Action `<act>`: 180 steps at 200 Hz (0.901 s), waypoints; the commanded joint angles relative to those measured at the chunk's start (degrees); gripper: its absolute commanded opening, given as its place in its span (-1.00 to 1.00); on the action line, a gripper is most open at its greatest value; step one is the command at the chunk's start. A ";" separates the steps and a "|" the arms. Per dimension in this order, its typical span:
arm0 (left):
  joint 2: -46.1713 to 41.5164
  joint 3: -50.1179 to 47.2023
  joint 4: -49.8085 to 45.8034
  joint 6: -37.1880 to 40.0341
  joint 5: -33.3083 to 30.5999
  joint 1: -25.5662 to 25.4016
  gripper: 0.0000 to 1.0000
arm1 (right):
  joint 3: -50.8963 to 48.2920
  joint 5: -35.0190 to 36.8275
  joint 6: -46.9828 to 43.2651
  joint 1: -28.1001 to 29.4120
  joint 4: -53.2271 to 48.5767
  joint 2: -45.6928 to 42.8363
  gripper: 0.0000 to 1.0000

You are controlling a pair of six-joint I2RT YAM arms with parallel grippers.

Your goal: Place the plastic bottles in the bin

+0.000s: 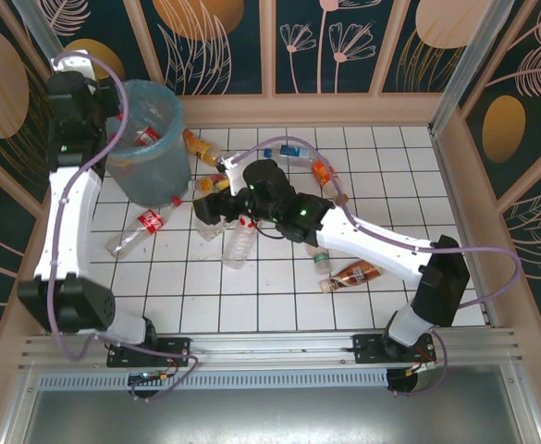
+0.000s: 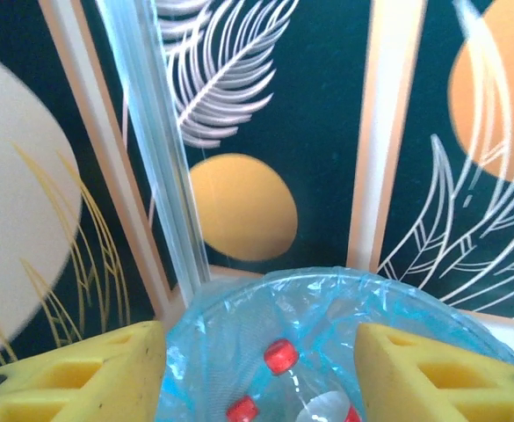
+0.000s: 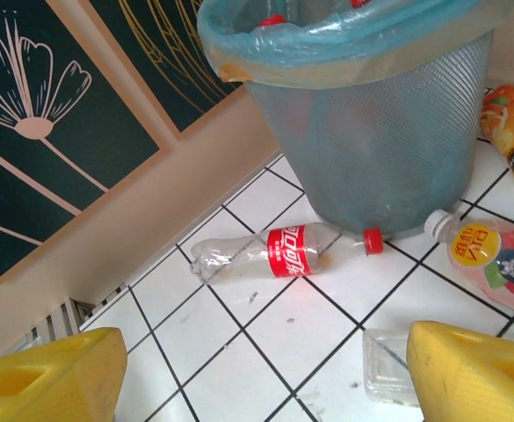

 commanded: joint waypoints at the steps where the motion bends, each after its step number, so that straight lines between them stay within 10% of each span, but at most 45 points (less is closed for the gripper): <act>1: -9.96 -6.51 -2.24 13.78 0.37 -6.15 0.16 | -3.14 3.17 0.56 0.41 1.47 -4.91 0.67; 78: -19.43 -26.41 -17.85 9.29 2.14 -22.42 0.06 | -11.97 2.50 3.92 -2.92 0.63 -9.47 0.67; 180: -4.66 -39.47 -8.85 7.93 -4.64 -23.40 0.17 | -15.98 2.70 5.16 -3.33 0.55 -11.95 0.67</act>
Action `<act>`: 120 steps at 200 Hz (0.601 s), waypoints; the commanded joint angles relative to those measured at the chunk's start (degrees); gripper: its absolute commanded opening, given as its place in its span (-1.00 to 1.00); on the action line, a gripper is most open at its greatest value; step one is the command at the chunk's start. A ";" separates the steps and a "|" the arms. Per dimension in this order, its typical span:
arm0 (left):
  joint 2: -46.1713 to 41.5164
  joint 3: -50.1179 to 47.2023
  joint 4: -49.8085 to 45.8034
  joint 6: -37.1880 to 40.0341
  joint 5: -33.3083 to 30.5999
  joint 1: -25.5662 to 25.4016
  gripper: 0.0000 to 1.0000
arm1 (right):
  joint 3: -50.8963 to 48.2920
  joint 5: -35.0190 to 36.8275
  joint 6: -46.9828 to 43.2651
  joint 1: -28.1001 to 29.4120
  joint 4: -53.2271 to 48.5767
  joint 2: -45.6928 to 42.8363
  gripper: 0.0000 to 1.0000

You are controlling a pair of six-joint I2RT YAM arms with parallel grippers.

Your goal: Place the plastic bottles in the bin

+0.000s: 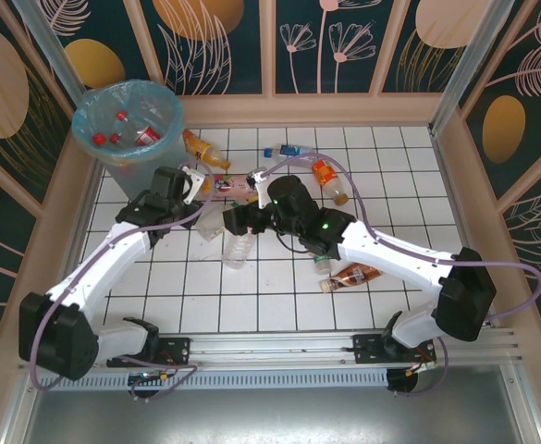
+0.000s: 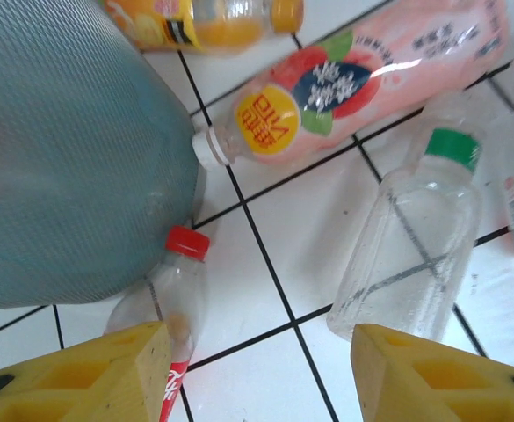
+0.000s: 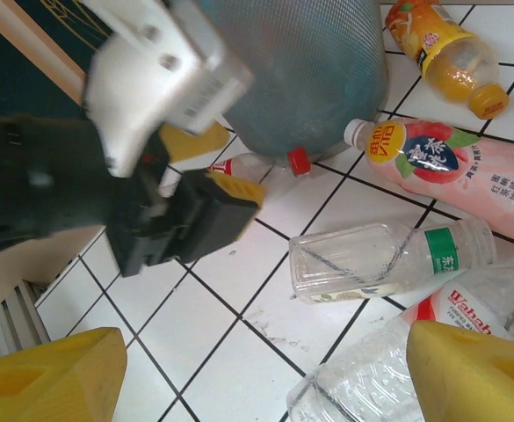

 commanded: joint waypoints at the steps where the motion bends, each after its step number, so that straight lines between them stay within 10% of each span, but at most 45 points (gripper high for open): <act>1: 5.25 -0.30 3.25 -0.97 -5.84 -0.05 0.17 | -1.51 0.82 0.62 -0.20 0.59 -3.42 0.67; 120: 20.26 4.83 11.67 0.55 -13.03 4.33 0.15 | -5.55 0.76 1.67 0.22 1.77 -7.75 0.67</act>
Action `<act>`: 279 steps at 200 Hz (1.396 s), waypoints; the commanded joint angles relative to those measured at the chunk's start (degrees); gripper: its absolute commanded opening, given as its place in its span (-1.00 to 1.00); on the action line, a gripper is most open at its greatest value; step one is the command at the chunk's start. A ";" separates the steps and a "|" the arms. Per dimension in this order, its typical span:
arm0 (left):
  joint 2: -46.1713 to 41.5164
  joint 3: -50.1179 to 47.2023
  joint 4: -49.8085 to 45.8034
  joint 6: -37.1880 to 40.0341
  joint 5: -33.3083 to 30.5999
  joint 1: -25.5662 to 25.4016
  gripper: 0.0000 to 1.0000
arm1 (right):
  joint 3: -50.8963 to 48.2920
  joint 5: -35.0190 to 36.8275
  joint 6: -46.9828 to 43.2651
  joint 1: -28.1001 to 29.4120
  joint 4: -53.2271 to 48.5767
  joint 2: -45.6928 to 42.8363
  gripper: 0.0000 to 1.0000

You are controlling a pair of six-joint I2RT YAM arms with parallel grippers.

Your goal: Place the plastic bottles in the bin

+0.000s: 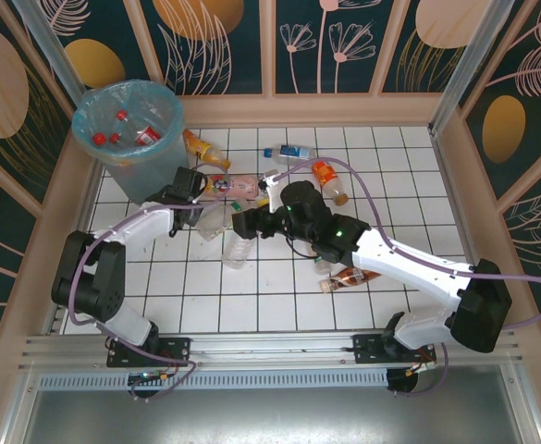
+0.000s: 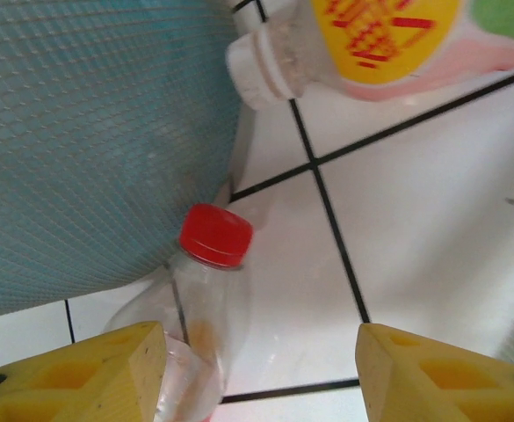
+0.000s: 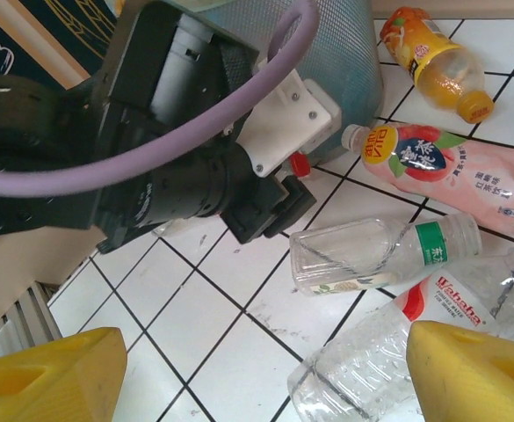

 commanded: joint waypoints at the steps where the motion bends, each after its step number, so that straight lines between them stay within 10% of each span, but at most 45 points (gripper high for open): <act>1: 1.60 3.29 2.94 0.79 -1.66 1.78 0.14 | -1.15 0.35 1.21 0.23 1.26 -1.85 0.67; 229: 15.00 4.68 1.60 1.90 -4.21 3.69 0.18 | 0.19 1.62 2.27 2.63 0.59 -0.01 0.67; 279: 15.71 4.86 1.05 1.93 -3.70 3.78 -0.07 | 0.43 1.60 2.10 2.88 0.97 0.81 0.67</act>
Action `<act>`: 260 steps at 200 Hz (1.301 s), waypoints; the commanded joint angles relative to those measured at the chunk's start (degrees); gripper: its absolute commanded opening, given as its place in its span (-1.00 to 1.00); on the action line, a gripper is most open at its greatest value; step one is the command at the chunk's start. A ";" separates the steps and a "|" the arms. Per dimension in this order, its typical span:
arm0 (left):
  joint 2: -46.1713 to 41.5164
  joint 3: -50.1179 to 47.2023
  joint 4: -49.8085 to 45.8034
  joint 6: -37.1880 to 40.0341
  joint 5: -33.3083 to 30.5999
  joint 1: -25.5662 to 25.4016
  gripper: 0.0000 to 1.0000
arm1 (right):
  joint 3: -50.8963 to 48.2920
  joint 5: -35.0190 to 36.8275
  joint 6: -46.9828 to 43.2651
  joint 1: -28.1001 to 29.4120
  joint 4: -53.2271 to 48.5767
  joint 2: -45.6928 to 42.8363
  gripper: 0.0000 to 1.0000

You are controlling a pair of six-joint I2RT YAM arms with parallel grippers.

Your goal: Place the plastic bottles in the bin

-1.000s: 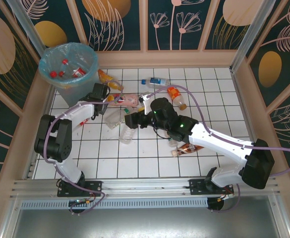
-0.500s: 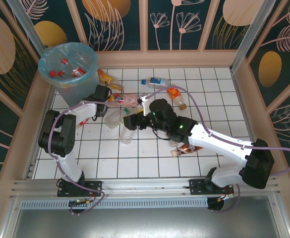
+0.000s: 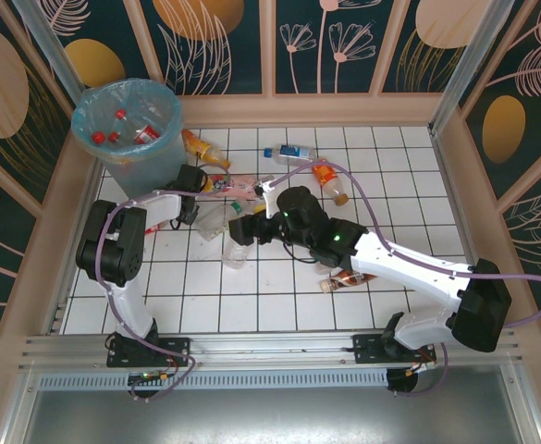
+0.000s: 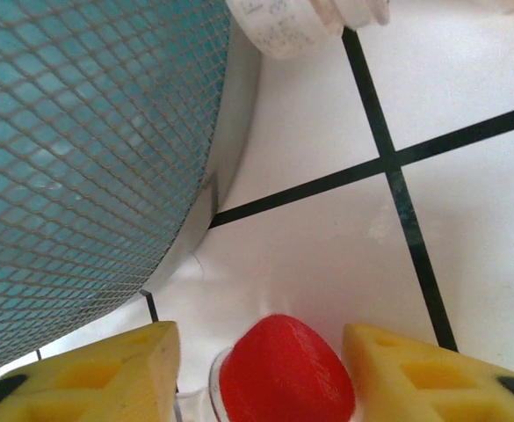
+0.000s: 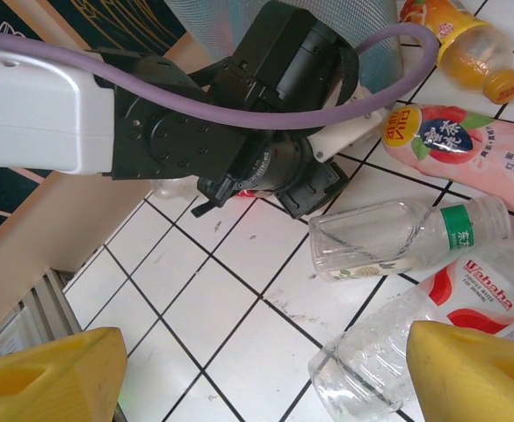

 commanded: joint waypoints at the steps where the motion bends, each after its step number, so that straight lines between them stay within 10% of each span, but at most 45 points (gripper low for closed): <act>1: 0.65 -0.61 -0.30 -0.21 -0.55 0.37 -0.08 | 1.03 1.31 0.65 0.49 0.97 0.91 0.67; 92: 2.61 -0.39 -1.66 1.64 -1.17 0.35 -0.05 | 2.64 0.55 -0.28 0.58 0.91 2.43 0.67; 260: -17.86 2.15 -12.88 -5.40 4.40 -0.57 -1.00 | 2.68 0.95 -1.02 0.54 0.91 0.91 0.67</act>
